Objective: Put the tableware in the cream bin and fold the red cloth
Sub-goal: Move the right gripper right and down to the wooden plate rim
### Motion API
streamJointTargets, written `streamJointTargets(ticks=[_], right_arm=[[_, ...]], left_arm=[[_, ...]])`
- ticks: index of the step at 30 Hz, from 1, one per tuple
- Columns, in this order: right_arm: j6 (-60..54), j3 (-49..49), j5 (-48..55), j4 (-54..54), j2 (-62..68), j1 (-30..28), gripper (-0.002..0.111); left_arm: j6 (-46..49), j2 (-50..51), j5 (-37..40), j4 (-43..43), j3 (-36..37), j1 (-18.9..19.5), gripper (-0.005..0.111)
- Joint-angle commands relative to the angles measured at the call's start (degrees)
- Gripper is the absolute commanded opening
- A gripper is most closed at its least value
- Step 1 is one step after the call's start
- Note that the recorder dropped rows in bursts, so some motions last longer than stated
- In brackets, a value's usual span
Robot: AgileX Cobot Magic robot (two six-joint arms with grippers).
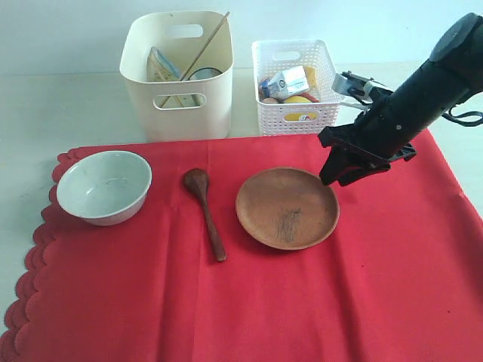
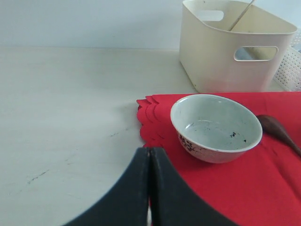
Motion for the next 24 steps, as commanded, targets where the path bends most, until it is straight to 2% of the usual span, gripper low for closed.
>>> streamJointTargets(ticks=[1,11,13,19,24], right_arm=[[-2.2,0.2,0.5,1.6,2.1,-0.3,0.041],[-5.2,0.2,2.2,5.1,5.1,-0.3,0.038],[-5.1,0.2,1.8,5.0,5.2,-0.3,0.032],[-5.1,0.2,1.5,4.7,5.2,-0.3,0.001],[-5.1,0.2,1.6,5.0,5.1,-0.3,0.000]], left_arm=[[-0.4,-0.3,-0.5,-0.3,0.1,-0.3,0.000],[-0.4,-0.3,-0.5,-0.3,0.1,-0.3,0.000],[-0.4,-0.3,-0.5,-0.3,0.1,-0.3,0.000],[-0.4,-0.3,-0.5,-0.3,0.1,-0.3,0.000],[-0.4,-0.3,-0.5,-0.3,0.1,-0.3,0.000]])
